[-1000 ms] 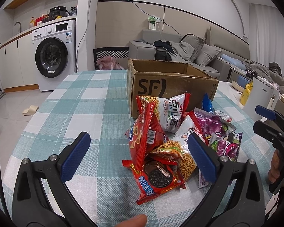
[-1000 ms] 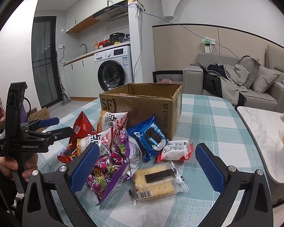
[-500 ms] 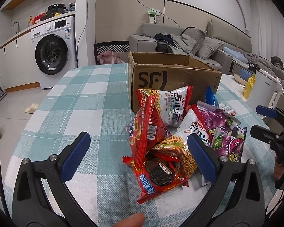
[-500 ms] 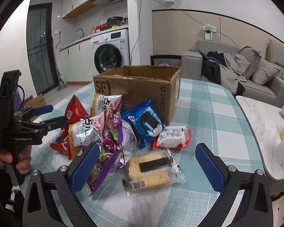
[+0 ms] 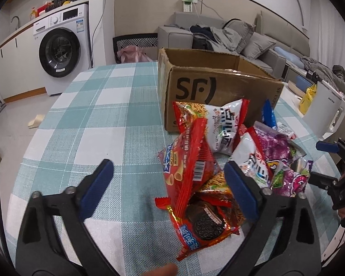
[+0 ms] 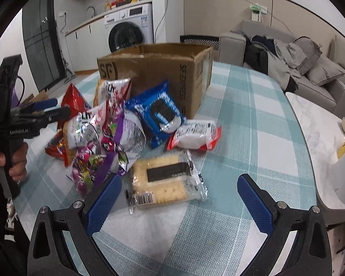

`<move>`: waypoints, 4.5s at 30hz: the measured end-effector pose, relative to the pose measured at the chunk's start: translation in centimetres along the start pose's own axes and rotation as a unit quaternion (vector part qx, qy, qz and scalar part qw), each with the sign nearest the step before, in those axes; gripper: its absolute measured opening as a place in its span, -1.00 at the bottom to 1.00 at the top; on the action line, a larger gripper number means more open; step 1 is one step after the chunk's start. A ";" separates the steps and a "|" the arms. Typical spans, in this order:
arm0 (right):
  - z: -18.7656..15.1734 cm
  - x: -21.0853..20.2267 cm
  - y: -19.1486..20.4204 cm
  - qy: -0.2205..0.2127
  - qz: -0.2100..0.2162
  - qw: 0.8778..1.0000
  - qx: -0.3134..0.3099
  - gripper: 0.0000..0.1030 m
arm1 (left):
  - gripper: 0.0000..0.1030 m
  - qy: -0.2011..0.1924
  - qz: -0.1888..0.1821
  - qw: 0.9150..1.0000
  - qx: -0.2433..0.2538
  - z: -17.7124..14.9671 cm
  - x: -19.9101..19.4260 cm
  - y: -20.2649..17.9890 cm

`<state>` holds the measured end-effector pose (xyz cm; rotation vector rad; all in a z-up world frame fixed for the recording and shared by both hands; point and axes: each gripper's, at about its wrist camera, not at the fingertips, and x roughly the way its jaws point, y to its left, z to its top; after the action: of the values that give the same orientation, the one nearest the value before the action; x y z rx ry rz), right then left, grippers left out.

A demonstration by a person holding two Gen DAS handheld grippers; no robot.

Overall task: Organize snacks
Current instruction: 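Grasp the red snack bag with the left tool while the right tool grasps the cream biscuit pack, then carry both packs over the cardboard box and open both tools to drop them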

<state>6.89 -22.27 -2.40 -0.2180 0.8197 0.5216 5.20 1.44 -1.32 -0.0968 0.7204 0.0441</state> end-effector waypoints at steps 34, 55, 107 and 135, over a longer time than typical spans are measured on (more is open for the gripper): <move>-1.7 1.6 0.9 0.036 0.028 0.999 -0.005 0.21 | -0.35 0.016 -0.083 0.996 -0.036 0.1 1.3 1.9; 1.3 -6.0 1.0 -0.080 0.018 0.996 0.025 0.21 | -0.35 -0.069 -0.077 0.994 -0.028 3.7 -5.8 0.2; 17.5 5.7 -0.5 -0.078 0.045 0.994 0.057 0.22 | -0.35 -0.048 -0.050 0.997 0.024 16.6 7.9 -4.4; 15.7 0.2 -1.1 -0.111 0.015 0.992 0.058 1.00 | 0.98 -0.056 -0.031 0.998 0.024 14.0 3.1 -4.0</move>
<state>17.59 -17.17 7.95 -0.0392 0.6341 0.5139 17.00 -1.02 7.42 -0.0691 0.6055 -0.0268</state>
